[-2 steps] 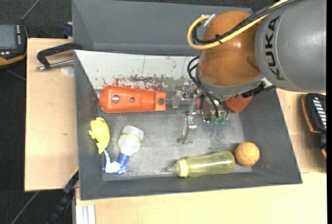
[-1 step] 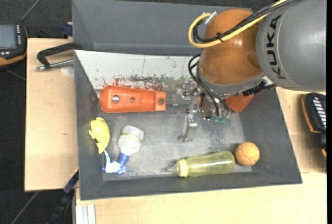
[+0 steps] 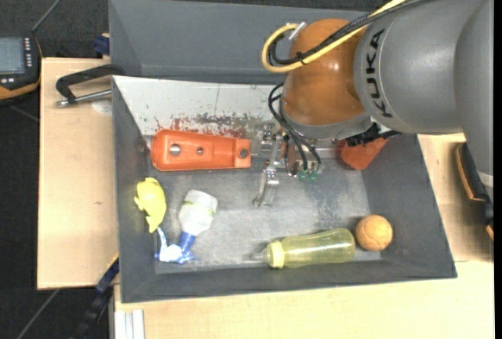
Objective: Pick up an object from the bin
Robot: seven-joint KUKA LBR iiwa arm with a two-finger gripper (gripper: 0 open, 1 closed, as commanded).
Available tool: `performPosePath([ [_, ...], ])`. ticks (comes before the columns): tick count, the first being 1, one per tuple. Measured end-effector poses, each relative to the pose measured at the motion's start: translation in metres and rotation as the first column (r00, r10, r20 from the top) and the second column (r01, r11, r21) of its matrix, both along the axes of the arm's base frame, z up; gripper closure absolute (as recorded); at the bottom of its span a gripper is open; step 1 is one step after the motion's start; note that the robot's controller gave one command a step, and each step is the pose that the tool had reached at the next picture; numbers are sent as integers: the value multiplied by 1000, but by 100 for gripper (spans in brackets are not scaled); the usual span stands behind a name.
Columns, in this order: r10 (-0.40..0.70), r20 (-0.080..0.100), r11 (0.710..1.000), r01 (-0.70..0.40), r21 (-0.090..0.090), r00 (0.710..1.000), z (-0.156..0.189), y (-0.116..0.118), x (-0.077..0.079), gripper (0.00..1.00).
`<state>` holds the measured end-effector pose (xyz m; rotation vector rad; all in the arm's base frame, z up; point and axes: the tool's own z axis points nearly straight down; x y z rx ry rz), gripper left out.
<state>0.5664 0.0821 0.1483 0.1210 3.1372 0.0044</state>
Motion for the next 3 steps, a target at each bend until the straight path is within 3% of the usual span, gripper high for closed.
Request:
performPosePath([
  [1, 108, -3, 994, -108, -1, 994, -10, 32, 4, 0],
  [2, 163, 5, 987, -163, 1, 987, -35, 45, 11, 0],
  [3, 108, 3, 994, -108, 1, 994, -63, 49, 26, 0],
])
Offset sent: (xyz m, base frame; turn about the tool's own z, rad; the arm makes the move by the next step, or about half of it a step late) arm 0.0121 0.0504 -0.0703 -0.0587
